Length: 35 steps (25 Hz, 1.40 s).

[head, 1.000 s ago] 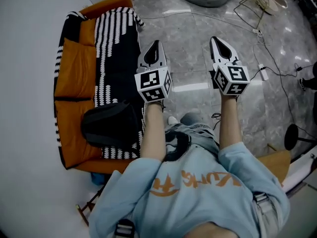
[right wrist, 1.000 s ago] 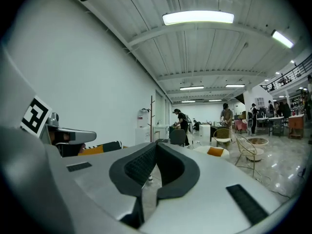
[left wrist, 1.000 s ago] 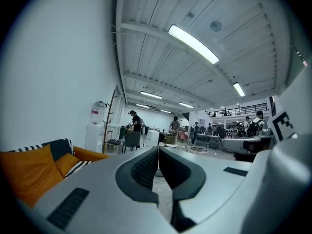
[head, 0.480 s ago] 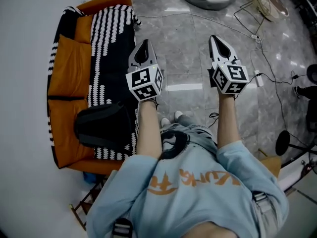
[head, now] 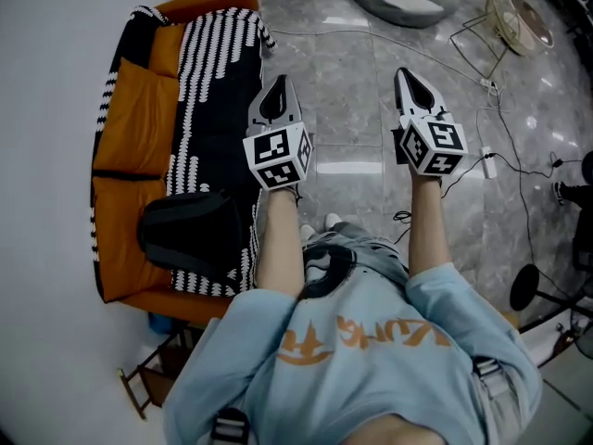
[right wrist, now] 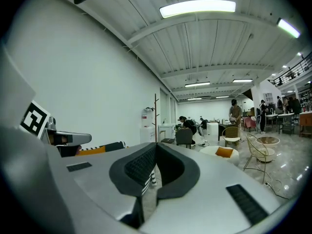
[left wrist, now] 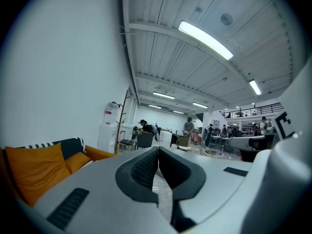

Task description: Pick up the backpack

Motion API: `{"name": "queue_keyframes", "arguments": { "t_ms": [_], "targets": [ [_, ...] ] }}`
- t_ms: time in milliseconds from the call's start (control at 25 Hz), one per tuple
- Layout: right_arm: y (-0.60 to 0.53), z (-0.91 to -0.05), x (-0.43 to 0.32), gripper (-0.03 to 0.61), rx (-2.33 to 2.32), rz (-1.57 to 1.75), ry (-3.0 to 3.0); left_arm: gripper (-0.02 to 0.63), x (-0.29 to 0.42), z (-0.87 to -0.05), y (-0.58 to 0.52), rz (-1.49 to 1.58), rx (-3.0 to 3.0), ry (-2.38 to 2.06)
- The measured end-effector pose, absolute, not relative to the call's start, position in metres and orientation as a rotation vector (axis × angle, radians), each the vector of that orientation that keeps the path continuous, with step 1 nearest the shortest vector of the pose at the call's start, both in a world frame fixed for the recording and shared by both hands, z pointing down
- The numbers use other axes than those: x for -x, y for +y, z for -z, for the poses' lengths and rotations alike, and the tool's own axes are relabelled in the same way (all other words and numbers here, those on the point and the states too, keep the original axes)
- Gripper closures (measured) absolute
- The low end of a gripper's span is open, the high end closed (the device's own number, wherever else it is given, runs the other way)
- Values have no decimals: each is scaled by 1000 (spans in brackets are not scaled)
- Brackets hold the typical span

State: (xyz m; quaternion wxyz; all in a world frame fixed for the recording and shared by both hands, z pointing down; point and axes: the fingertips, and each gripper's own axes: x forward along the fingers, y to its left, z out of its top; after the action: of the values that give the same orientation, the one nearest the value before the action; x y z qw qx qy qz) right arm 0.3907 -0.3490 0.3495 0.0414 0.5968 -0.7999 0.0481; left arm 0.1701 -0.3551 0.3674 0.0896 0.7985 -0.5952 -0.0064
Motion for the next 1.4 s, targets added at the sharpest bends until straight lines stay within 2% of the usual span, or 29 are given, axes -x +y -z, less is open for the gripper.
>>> {"name": "queue_keyframes", "arguments": {
  "t_ms": [200, 560, 800, 1000, 1280, 1400],
  "targets": [
    [-372, -347, -359, 580, -1689, -171, -2557, 592, -127, -364, -343, 7, -2248, -1937],
    [-369, -368, -187, 580, -1088, -188, -2830, 592, 10, -377, -256, -3, -1793, -2346],
    [-303, -375, -43, 580, -552, -186, -2972, 592, 103, -381, -133, -3, -1349, -2626],
    [-233, -372, 51, 580, -168, -178, -3025, 592, 148, -376, -39, -5, -1037, -2774],
    [-122, -377, 119, 580, 233, -119, -2999, 592, 184, -371, 78, 45, -708, -2885],
    [-101, -382, 130, 580, 321, -44, -2962, 592, 195, -382, 91, 102, -656, -2891]
  ]
}}
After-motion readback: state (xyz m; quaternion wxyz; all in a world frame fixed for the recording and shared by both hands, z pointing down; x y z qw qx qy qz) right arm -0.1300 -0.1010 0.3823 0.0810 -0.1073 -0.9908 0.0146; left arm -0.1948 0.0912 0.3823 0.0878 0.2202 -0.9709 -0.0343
